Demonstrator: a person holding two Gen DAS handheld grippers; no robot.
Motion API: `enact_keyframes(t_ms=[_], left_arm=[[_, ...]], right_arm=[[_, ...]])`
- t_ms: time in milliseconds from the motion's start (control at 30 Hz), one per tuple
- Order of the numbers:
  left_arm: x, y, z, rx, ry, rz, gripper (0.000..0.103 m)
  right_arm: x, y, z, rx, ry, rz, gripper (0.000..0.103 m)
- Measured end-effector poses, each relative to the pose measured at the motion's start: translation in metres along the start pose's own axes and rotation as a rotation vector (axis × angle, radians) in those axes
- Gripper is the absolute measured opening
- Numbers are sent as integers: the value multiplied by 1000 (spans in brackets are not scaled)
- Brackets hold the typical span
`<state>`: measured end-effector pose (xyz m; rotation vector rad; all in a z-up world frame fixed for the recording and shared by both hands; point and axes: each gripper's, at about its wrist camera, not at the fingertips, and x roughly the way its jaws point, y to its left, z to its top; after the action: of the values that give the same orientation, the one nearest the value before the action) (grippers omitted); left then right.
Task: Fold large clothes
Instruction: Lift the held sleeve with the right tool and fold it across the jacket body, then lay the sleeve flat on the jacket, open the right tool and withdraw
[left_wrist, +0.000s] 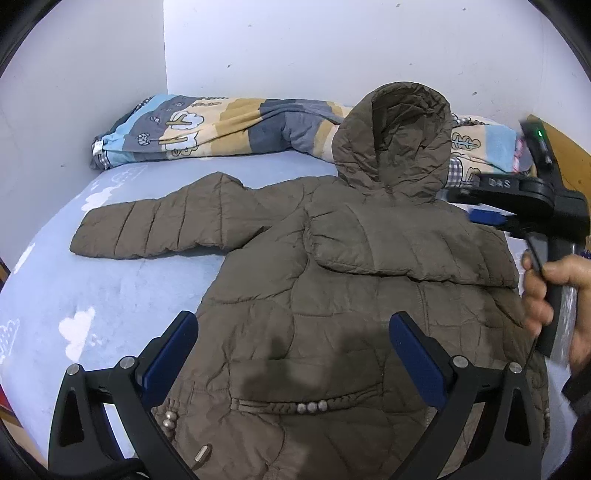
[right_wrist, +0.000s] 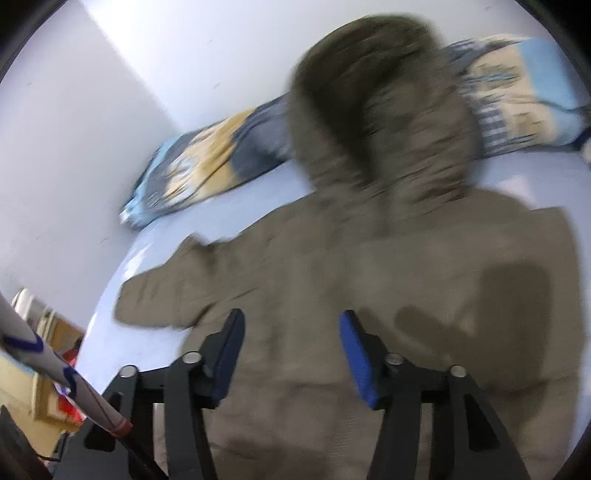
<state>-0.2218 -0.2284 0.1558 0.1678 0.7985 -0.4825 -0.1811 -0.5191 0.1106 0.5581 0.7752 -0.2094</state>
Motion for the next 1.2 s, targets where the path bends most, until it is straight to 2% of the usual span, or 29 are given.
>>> enact_keyframes(t_ms=[33, 100, 200, 267, 367, 467, 533, 600, 667, 700, 800, 833, 967, 1067, 1200], left_arm=[[0, -1, 0, -1, 2, -1, 103], [1, -2, -1, -4, 5, -5, 103], [2, -4, -1, 8, 6, 0, 103], [3, -6, -1, 9, 11, -3, 103], [4, -8, -1, 17, 10, -2, 103], [5, -8, -1, 24, 12, 4, 103], [6, -6, -1, 16, 14, 2, 103], [6, -5, -1, 6, 14, 0, 103], [7, -5, -1, 5, 15, 1, 103], [7, -5, -1, 6, 16, -1, 103], [5, -6, -2, 18, 13, -2, 103], [4, -6, -2, 20, 9, 0, 103], [3, -3, -1, 12, 1, 4, 103], [2, -3, -1, 11, 1, 1, 103], [-2, -5, 1, 23, -14, -11, 103]], right_arm=[[-2, -12, 4, 18, -8, -34, 62], [-3, -46, 10, 51, -18, -172, 62], [1, -82, 9, 101, -2, -300, 62], [13, -106, 0, 163, 38, -323, 62], [38, -116, -16, 175, 93, -351, 63], [62, -114, -21, 107, 141, -397, 66], [66, -114, -15, 120, 161, -413, 67], [58, -99, -6, 101, 135, -449, 67], [43, -81, -7, 46, 64, -431, 67], [37, -66, -7, 21, 30, -392, 67], [41, -38, -12, 6, 37, -257, 67], [47, -29, -14, -7, 53, -237, 67], [76, 0, -31, -85, 114, -248, 67], [95, 1, -40, -122, 146, -296, 69], [89, -6, -39, -102, 171, -265, 69]])
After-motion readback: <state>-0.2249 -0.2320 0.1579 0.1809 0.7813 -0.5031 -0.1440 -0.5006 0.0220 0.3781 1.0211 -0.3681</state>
